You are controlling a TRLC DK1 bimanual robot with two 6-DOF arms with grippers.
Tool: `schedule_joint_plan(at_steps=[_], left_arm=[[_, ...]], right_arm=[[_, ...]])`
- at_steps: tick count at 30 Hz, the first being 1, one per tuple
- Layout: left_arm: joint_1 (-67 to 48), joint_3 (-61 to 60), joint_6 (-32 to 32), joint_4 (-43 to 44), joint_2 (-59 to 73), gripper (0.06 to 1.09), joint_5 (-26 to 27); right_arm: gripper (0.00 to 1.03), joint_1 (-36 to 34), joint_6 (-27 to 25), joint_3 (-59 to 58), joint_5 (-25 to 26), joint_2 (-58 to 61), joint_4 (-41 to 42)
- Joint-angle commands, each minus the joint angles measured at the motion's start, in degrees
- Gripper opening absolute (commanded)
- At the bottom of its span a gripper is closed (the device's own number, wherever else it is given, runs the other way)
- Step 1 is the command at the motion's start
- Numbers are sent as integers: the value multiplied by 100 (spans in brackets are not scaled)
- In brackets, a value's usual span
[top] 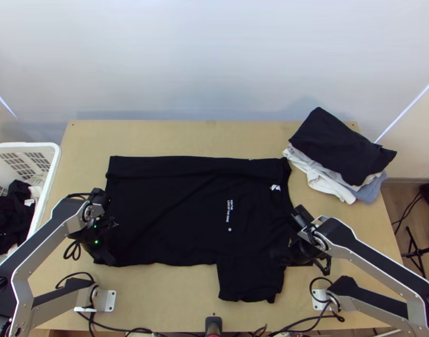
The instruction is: Fold the t-shirt
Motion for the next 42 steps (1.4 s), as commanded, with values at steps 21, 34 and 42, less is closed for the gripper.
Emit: schedule_joint_plan(at_steps=[21,34,42], left_arm=[[16,36,2,-43,-106,10,125],[165,168,46,-69,-115,10,196],[534,450,-200,-69,-97,9,1022]], right_arm=[[91,130,-368,-119,84,-191,113],[3,244,-456,-84,181,-375,209],[3,-116,-588,74,190,-630,209]])
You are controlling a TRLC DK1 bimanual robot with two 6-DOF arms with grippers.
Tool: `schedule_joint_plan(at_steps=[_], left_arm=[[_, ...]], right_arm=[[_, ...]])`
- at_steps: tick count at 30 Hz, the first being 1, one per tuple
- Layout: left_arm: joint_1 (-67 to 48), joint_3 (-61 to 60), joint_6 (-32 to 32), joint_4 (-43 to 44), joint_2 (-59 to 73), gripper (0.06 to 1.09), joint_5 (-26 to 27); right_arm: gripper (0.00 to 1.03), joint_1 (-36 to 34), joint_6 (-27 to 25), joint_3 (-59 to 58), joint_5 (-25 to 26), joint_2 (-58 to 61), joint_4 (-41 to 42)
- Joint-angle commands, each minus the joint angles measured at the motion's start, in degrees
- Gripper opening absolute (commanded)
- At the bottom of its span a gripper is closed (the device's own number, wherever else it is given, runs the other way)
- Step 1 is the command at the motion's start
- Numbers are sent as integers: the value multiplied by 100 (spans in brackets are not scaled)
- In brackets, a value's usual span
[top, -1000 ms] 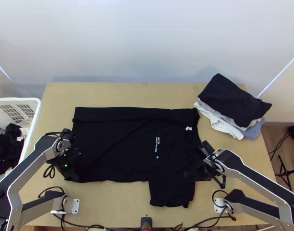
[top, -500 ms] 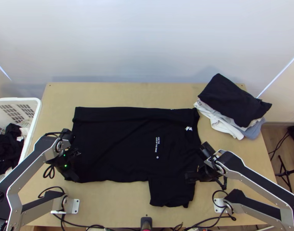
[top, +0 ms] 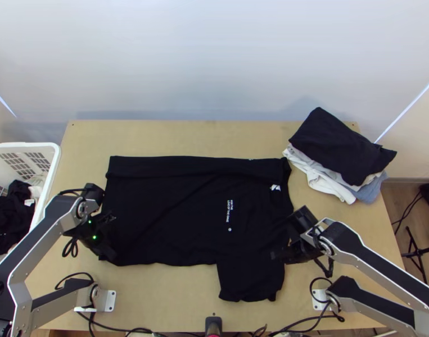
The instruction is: Fold the t-shirt
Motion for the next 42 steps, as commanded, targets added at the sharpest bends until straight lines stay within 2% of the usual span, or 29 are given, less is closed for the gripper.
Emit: schedule_joint_plan(at_steps=[1,13,22,25,32,42], left_arm=[[358,170,-161,3,10,9,603],[1386,469,-284,214,256,9,1350],[2511,583,525,161,687,9,1482],[2660,697,560,179,827,9,1578],[2537,1101,279,205,924,9,1921],[2441,2191,-530,610,1592,9,2132]], right_arm=[[3,-318,-146,94,32,-189,15],[3,-916,-726,261,261,-197,-38],[3,-1056,-762,428,296,-162,-55],[3,-1056,-762,621,296,-92,-55],[3,-1118,-946,1377,296,260,32],[3,-1821,-1025,2520,296,1411,50]])
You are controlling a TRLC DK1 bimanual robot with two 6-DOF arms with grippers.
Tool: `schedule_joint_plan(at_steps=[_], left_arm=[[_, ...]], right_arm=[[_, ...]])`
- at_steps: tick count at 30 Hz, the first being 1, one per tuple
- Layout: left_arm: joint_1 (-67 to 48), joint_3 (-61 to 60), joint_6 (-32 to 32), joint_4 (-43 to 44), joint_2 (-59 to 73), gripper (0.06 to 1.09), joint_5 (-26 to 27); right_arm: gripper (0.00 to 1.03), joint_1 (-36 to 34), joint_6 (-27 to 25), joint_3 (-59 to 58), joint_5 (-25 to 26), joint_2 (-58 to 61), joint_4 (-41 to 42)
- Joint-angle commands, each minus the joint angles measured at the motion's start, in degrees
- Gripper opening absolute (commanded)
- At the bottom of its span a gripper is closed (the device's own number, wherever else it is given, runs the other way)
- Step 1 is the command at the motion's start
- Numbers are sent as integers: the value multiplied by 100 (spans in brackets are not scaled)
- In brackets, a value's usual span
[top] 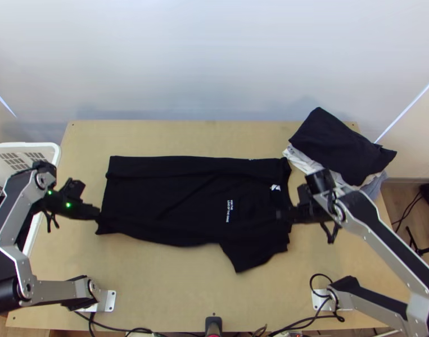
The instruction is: Fold the t-shirt
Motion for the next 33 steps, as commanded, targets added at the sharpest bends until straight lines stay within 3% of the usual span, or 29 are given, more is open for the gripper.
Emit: schedule_joint_plan(at_steps=[1,10,17,33], left_arm=[[-34,813,-515,258,515,9,143],[-174,1762,-875,328,1069,9,152],[-253,2360,-1209,478,1429,9,152],[-719,3467,-1622,478,2141,9,143]], right_arm=[[3,-497,-88,813,-3,797,22],[3,-725,-149,1499,-3,1448,83],[3,-936,246,1657,5,1711,584],[3,-936,255,2703,164,2801,1305]])
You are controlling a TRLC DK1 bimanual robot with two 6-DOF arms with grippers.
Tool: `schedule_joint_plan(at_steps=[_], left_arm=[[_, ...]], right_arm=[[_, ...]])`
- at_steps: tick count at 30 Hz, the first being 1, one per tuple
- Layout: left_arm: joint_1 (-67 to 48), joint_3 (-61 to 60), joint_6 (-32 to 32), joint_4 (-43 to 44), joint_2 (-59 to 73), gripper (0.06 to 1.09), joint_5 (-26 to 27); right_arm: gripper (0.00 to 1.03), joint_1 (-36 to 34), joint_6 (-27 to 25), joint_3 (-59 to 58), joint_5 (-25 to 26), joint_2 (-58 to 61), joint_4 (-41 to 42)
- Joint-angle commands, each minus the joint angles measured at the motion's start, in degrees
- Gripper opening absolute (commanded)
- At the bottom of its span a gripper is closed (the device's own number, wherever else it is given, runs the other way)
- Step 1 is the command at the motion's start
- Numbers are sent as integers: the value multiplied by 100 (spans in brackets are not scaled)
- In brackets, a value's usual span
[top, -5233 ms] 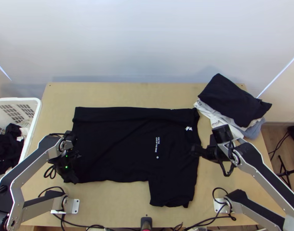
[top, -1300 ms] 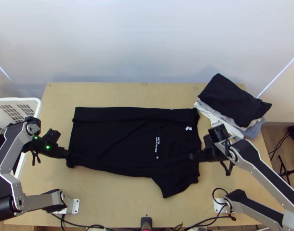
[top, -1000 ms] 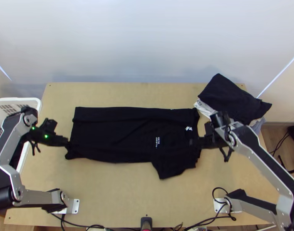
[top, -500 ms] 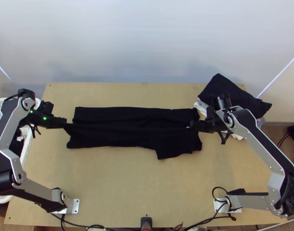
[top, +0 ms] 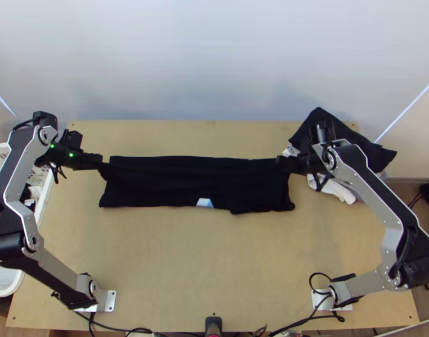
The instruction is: Fold the t-shirt
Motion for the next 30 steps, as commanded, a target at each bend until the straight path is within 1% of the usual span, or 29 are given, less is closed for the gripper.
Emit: schedule_joint_plan(at_steps=[1,11,14,15,16,17,18,19,20,21,23,25,27,30], left_arm=[[-160,495,-127,-30,294,9,-5],[-186,600,-224,32,646,9,-129],[-186,591,-312,190,742,10,-155],[-195,609,-382,252,786,24,-164],[-204,697,-409,225,874,45,-164],[-221,802,-426,190,936,66,-164],[-230,908,-461,225,980,81,-208],[-256,1022,-541,252,1006,92,-375],[-265,1048,-558,392,971,103,-383],[-256,1013,-699,682,883,105,-383],[-168,855,-901,1183,654,104,-348],[-19,653,-1015,1579,435,104,-260],[104,354,-883,1807,250,104,-234],[359,108,-646,1843,215,104,-146]], right_arm=[[3,45,6,518,122,548,321],[3,89,-21,860,360,1190,629],[3,142,-29,851,588,1208,717],[10,159,-29,843,694,1181,752],[31,212,-38,825,817,1128,787],[65,247,-73,790,940,1076,814],[101,291,-82,772,1089,1014,822],[99,335,-82,755,1344,944,893],[99,379,-108,702,1590,838,1025],[99,406,-126,641,1792,707,1165],[99,441,-126,579,2144,452,1323],[99,441,-117,500,2205,179,1376],[99,432,-126,377,2196,-84,1376],[99,379,-108,78,2188,-436,1376]])
